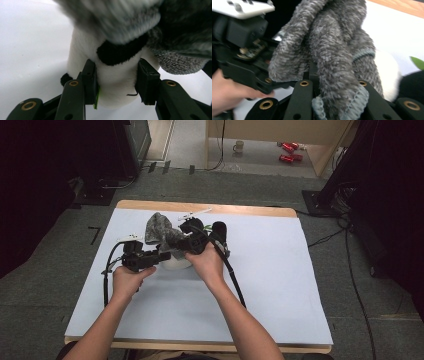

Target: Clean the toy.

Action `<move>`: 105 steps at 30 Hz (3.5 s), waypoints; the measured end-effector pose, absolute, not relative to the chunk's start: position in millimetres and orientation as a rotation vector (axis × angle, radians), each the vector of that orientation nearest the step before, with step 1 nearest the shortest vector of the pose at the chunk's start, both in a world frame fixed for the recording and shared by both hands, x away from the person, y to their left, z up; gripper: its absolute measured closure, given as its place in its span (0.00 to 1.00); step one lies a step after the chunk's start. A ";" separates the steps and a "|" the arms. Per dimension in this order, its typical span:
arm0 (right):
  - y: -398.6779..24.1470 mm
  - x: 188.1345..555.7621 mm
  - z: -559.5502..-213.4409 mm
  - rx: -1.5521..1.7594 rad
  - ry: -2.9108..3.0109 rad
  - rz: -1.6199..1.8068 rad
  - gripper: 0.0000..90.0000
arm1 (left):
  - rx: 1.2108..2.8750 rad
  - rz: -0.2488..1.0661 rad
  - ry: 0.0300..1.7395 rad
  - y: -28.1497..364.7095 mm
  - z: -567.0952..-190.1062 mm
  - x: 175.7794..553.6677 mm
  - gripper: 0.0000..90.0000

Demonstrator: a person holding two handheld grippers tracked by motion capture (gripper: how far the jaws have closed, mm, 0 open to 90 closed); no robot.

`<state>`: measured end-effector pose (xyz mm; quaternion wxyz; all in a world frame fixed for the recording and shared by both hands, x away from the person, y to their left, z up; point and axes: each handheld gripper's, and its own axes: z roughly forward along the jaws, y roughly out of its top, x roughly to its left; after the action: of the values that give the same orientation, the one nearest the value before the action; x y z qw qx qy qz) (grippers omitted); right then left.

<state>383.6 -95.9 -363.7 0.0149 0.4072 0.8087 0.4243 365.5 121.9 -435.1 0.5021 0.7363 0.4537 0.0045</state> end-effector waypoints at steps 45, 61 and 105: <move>-225.5 387.6 -357.3 1.465 2.295 1.090 0.87 | 1.872 0.126 0.862 129.5 -442.2 362.2 0.33; -225.7 401.6 -358.8 1.504 2.263 1.121 0.87 | 1.894 0.179 0.869 120.2 -468.1 376.9 0.28; -120.0 368.6 -328.0 1.254 2.487 1.519 0.87 | 1.808 -0.013 1.000 117.5 -437.7 362.0 0.73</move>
<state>368.6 -120.0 -328.0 -0.0156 0.3951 0.7839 0.4787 362.0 117.5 -437.7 0.5124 0.7515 0.4155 -0.0055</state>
